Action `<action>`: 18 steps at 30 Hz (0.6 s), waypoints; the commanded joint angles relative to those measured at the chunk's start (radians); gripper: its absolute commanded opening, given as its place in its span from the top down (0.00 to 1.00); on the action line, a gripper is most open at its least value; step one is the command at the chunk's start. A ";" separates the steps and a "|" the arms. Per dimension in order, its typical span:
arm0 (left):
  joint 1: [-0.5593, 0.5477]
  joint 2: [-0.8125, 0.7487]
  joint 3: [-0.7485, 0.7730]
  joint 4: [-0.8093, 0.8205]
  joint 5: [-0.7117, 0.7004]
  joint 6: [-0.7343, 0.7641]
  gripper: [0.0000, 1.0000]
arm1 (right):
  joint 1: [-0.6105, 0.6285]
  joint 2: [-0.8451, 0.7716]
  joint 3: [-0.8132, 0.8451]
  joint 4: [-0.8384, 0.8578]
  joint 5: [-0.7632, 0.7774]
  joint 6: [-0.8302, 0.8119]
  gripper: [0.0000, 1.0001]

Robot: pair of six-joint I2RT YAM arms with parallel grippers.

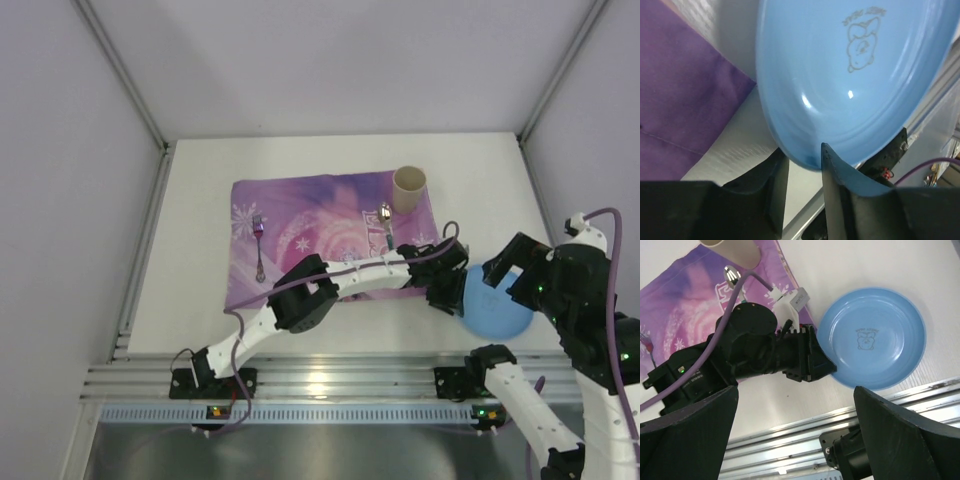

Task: Set the dinner table for one person

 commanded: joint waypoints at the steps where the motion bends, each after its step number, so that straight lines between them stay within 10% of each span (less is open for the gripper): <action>1: -0.011 0.028 0.035 -0.024 -0.051 -0.071 0.65 | 0.001 -0.026 0.028 -0.057 -0.015 -0.055 0.00; 9: -0.028 0.032 0.032 -0.050 -0.089 -0.096 1.00 | 0.001 -0.066 0.019 -0.074 -0.062 -0.100 0.00; 18: -0.016 -0.309 -0.146 -0.101 -0.213 -0.033 1.00 | 0.001 -0.092 0.047 -0.106 0.023 -0.052 0.01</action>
